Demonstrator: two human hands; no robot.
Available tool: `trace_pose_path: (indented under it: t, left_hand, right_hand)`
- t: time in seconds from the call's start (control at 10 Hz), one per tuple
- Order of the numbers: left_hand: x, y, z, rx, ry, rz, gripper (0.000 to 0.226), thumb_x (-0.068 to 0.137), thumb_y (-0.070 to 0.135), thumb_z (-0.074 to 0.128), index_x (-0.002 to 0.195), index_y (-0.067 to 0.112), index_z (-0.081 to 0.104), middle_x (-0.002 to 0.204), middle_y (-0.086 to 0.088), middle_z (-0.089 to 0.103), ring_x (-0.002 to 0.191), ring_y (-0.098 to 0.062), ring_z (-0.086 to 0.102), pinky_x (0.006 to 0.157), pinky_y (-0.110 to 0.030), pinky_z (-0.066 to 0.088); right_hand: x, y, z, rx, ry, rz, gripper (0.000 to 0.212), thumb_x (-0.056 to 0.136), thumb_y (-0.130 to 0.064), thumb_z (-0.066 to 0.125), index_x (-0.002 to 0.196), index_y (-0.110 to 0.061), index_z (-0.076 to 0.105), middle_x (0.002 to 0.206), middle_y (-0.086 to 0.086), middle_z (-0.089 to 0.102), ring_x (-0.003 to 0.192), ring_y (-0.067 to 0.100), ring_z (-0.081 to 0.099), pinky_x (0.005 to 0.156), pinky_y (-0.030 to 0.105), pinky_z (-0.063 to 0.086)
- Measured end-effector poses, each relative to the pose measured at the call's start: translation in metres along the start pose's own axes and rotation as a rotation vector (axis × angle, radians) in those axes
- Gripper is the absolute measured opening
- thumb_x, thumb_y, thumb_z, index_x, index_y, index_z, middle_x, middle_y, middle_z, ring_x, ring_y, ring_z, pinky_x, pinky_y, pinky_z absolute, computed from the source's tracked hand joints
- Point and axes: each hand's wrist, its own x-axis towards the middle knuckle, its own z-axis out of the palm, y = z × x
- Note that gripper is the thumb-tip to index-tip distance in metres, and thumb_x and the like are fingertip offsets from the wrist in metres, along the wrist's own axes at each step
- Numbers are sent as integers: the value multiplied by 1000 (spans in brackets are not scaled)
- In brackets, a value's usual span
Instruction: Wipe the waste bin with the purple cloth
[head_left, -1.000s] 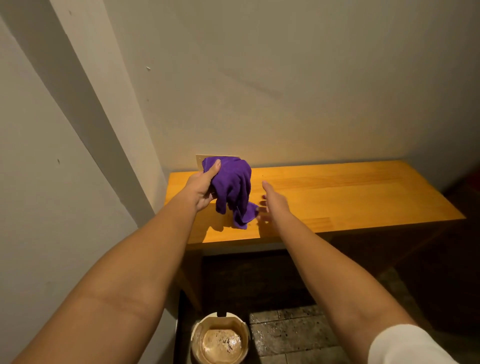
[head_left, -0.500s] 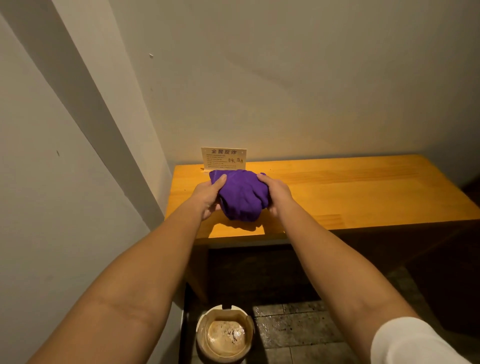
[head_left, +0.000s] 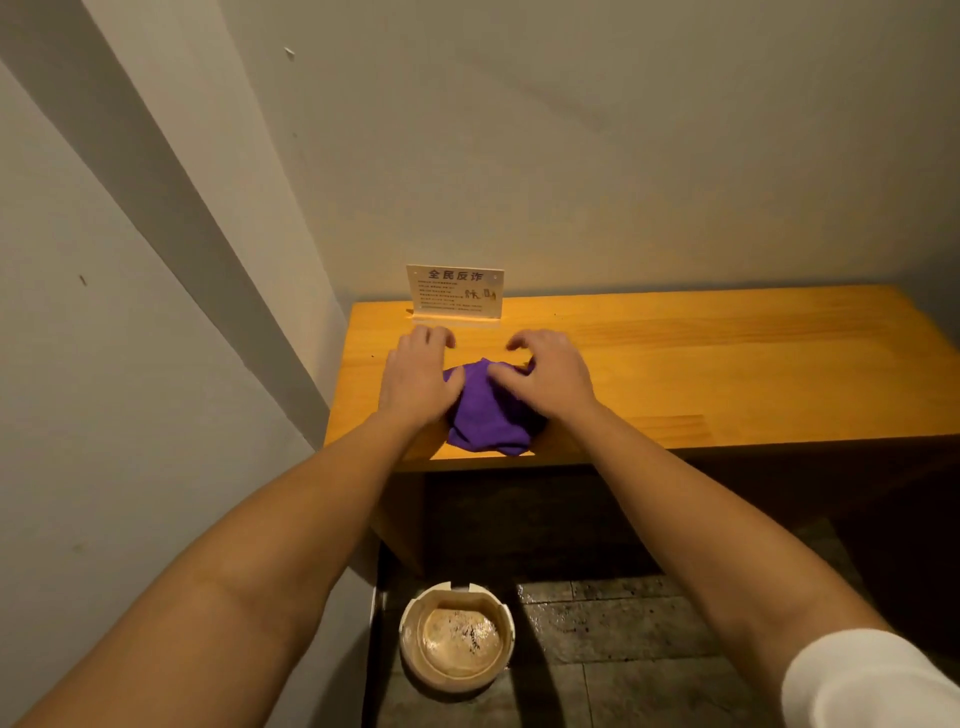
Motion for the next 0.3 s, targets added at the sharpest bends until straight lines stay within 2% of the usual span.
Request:
trace_pose_path:
  t: [0.1, 0.2, 0.3]
  left_hand:
    - [1, -4, -3, 98, -335, 230, 57, 92, 52, 65, 138, 19, 55, 135, -8, 60, 121, -30, 57, 98, -43, 50]
    - [-13, -8, 7, 187, -507, 204, 79, 96, 55, 60, 159, 21, 28, 158, -8, 45, 138, -31, 48, 109, -48, 46]
    - [-4, -5, 4, 301, -543, 212, 89, 95, 58, 60, 163, 19, 17, 166, -10, 35, 147, -32, 37, 117, -50, 36]
  right_hand:
    - [-5, 6, 2, -232, -349, -256, 96, 75, -87, 57, 147, -24, 49, 148, 3, 55, 135, 26, 48, 110, 45, 42]
    - [-17, 20, 7, -338, -383, -278, 98, 83, -85, 51, 159, -27, 30, 150, 6, 50, 134, 26, 48, 112, 43, 42]
    - [-13, 21, 6, -362, -396, -228, 95, 86, -85, 45, 160, -28, 26, 152, 6, 49, 136, 26, 45, 114, 43, 39]
